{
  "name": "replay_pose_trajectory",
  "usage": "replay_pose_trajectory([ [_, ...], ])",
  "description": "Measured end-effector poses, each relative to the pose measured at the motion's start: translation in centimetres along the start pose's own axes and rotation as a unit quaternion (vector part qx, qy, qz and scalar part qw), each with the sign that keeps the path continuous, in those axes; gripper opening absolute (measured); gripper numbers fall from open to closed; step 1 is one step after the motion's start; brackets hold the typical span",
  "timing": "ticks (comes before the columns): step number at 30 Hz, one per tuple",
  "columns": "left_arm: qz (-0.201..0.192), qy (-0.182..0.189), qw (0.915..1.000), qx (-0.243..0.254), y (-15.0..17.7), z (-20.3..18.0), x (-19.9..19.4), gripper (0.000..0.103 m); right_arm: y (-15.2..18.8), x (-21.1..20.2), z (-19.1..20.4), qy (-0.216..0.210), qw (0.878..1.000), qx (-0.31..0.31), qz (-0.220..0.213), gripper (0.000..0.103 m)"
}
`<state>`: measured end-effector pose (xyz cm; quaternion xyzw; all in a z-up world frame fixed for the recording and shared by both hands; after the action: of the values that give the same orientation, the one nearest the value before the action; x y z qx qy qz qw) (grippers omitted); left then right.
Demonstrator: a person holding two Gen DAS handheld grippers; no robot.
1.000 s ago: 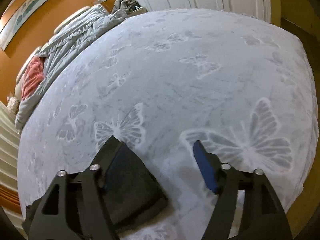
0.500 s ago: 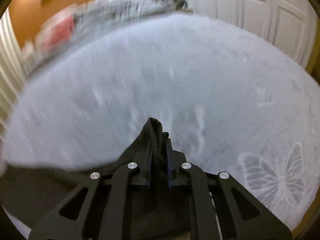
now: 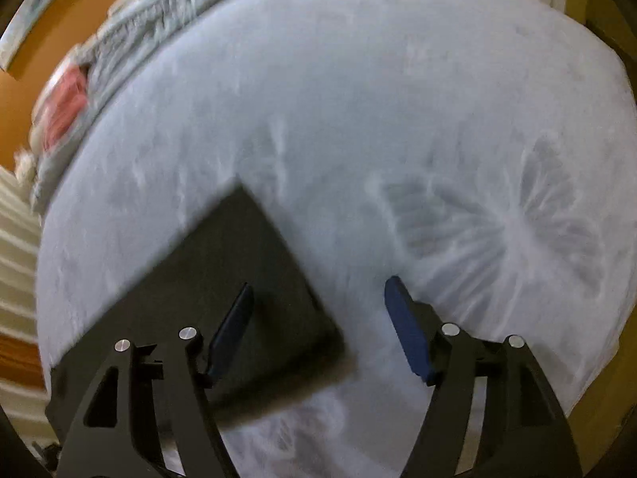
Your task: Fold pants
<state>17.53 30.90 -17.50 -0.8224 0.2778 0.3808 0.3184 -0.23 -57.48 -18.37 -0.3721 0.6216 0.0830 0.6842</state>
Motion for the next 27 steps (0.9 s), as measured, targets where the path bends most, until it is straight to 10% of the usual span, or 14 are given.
replay_pose_trajectory([
  [4, -0.005, -0.013, 0.9998, 0.014, 0.0, -0.1, -0.1, 0.012, 0.4, -1.5, 1.2, -0.021, 1.000, -0.011, 0.006, 0.039],
  [7, -0.011, -0.001, 0.9999, 0.009, -0.1, 0.1, -0.6, 0.015, 0.9, -1.4, 1.6, -0.051, 0.998, -0.002, 0.026, 0.067],
  [10, 0.007, 0.010, 0.9997, 0.021, -0.2, 0.7, 0.4, 0.016, 0.9, -1.0, 2.7, -0.003, 0.999, -0.050, 0.004, 0.049],
  [12, 0.007, 0.017, 0.9990, 0.042, -0.3, 0.4, 0.1, 0.012, 0.9, -1.6, 2.8, -0.043, 0.999, -0.027, 0.015, 0.018],
  [16, -0.007, 0.026, 0.9982, 0.054, -0.6, 0.6, -1.6, 0.013, 0.7, -1.6, 2.6, -0.058, 0.998, 0.002, 0.024, 0.016],
  [19, -0.054, 0.008, 0.9979, 0.035, -1.6, 1.7, -5.1, 0.028, 0.6, -1.6, 2.9, -0.062, 0.998, 0.013, 0.021, 0.016],
  [22, -0.169, -0.099, 0.9801, 0.033, -3.5, 3.7, -10.4, 0.030, 0.5, -2.2, 2.3, -0.065, 0.997, 0.030, 0.018, 0.016],
  [27, -0.196, -0.052, 0.9764, 0.074, -3.3, 0.0, -12.3, 0.043, -0.8, -9.0, 8.4, -0.178, 0.983, 0.029, -0.043, 0.014],
])
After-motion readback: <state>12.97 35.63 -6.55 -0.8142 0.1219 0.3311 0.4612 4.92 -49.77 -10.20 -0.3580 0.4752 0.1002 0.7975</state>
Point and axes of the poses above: each gripper's, at about its wrist camera, not at the fingertips, and x roughly the way its jaws point, z to its left, y to its underside, the point moved 10 cm from there along x, roughly the way its jaws point, and after that the axes turned 14 degrees about y, right-handed, at the moved point
